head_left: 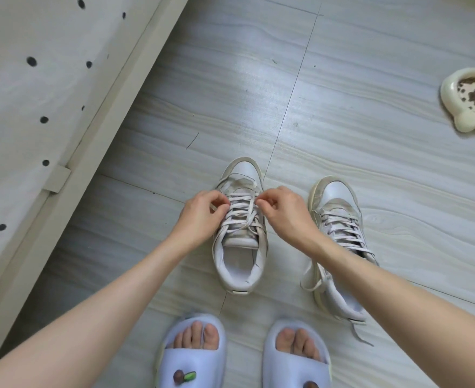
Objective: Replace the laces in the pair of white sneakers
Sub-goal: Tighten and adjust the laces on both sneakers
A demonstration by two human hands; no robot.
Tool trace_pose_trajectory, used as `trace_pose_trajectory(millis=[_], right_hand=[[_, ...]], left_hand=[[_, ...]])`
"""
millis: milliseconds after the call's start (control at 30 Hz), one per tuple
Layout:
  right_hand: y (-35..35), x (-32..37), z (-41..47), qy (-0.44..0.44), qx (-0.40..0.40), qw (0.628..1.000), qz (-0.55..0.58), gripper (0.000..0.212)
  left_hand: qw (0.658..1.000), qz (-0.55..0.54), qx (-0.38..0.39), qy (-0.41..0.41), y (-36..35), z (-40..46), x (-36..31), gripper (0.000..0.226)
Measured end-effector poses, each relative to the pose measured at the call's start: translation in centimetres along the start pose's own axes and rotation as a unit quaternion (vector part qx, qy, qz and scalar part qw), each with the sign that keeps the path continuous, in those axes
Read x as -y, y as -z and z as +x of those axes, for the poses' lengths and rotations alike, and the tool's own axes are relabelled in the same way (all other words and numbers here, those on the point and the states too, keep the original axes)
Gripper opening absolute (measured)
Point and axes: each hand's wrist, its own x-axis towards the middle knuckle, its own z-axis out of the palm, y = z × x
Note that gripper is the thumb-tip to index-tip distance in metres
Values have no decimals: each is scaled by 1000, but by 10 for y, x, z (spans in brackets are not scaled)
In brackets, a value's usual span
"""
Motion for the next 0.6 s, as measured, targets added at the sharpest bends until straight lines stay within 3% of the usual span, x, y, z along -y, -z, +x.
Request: trace_pose_trajectory(millis=[133,267,433,600], right_hand=[[-2,7,8,26,55,997,-48,21],[-6,11,15,16,41,996,-81,16],[-11,13,19,20,48,987,-154,22],[-13,6,16,14,67,991,-115,22]], left_hand=[[1000,-24,-1,3,-1,1,2,15],[999,-50,8,9,-1,0,3,20],[1000,-6,20,8,-2,4,3,13],[999,19,28,15,-3,4,4,7]])
